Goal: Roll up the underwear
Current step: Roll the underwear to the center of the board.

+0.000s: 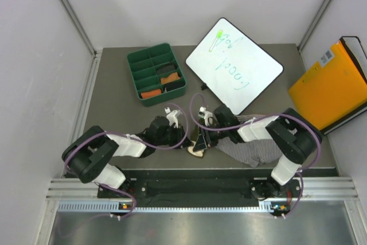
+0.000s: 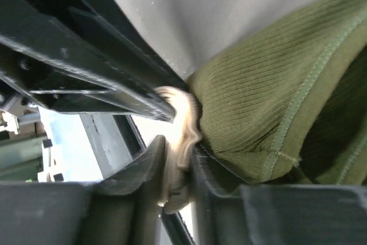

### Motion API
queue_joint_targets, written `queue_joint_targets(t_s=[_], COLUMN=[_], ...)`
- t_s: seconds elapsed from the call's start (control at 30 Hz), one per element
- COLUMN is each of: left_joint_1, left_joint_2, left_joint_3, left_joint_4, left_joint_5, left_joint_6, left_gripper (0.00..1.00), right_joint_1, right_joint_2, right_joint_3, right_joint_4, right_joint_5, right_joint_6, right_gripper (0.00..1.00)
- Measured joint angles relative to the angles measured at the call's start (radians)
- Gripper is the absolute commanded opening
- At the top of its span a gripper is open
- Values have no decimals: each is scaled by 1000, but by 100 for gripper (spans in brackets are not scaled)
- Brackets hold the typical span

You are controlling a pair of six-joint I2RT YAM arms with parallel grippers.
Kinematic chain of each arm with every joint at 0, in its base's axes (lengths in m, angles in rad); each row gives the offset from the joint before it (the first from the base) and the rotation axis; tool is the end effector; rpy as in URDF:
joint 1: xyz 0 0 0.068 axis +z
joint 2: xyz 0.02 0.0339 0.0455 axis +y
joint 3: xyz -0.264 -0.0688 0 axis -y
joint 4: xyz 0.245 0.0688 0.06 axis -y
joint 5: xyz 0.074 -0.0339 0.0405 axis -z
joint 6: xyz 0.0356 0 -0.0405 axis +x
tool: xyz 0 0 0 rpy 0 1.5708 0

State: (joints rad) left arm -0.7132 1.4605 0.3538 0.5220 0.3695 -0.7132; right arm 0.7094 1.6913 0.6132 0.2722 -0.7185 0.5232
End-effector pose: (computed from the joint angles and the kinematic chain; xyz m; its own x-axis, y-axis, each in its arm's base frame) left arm 0.1759 -0.1691 0.1245 -0.8639 -0.0594 -0.5002 0.3605 0.6206 -0.6963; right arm 0.2050 0.2069 0.1154 -0.8920 -0.2700 -0.3625 -0.4508 0.4724 0.7574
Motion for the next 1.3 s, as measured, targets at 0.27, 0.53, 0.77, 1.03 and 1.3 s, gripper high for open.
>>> queue_joint_targets(t_s=[0.27,0.53,0.77,1.03,1.3], left_joint_1=[-3,-3,-5,-12,-21], left_joint_2=[89,100,100,92,63], left_joint_3=[79,105,105,106,106], left_joint_4=[-33,-67,-70,-80,-115], left_joint_5=[-21,-21,-23,-36,-69], left_joint_6=[-33,-51,-56,-56,-55], left_gripper=[14,13,14,14,40], right_joint_1=[0,-1,-1,-1,-3], right_joint_2=[-147,-401,-409,-326,-264], right_joint_3=[2,-59,-169,-189,-187], right_joint_4=[-136,-236,-196,-49,-11], right_joint_5=[99,258,313,332,360], right_joint_6=[-13,33,155,256,301], right_gripper=[68,73,73,66,24])
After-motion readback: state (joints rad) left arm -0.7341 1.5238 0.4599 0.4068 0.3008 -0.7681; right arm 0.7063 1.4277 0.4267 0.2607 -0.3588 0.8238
